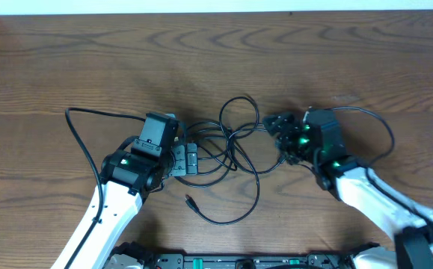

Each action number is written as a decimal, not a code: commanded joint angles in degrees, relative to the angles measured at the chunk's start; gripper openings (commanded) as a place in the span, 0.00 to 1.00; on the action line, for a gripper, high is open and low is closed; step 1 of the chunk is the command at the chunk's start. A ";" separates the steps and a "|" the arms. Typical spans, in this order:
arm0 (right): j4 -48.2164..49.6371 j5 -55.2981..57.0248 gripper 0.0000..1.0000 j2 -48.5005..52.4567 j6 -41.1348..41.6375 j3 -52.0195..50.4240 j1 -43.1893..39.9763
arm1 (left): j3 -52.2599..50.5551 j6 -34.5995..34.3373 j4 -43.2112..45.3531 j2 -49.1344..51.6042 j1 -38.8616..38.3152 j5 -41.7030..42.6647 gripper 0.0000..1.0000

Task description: Untangle cables

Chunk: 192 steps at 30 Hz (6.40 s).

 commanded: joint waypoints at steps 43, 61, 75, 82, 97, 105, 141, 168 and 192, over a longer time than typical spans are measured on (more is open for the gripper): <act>-10.51 5.14 0.02 -28.24 -36.63 27.65 -0.59 | 1.27 -0.26 -0.15 -0.48 0.28 -0.79 1.00; -13.25 18.32 0.01 -25.46 -63.71 37.22 -0.59 | 1.27 -0.26 -0.15 -0.48 0.28 -0.79 1.00; -10.91 43.82 0.02 -5.33 -84.17 37.22 -0.46 | 1.27 -0.26 -0.15 -0.48 0.28 -0.79 1.00; -6.10 61.92 0.01 -1.99 -83.32 37.22 -0.55 | 1.27 -0.26 -0.17 -0.48 0.28 -0.79 1.00; -10.82 71.34 0.01 -2.91 -81.02 37.22 -12.09 | 1.27 -0.26 -0.17 -0.48 0.28 -0.79 1.00; -26.34 63.67 0.01 -2.95 -64.08 37.22 -25.88 | 1.27 -0.26 -0.17 -0.48 0.28 -0.79 1.00; -33.22 15.02 0.01 -2.91 -29.11 37.22 -76.22 | 1.25 -0.26 -0.15 -0.48 0.28 -0.79 1.00; -42.66 16.06 0.99 -2.25 -30.18 37.16 -76.13 | 1.22 -0.26 -0.15 -0.48 0.28 -0.79 1.00; -58.18 8.48 0.99 1.25 -36.04 37.16 -69.81 | 1.22 -0.26 -0.15 -0.48 0.28 -0.79 1.00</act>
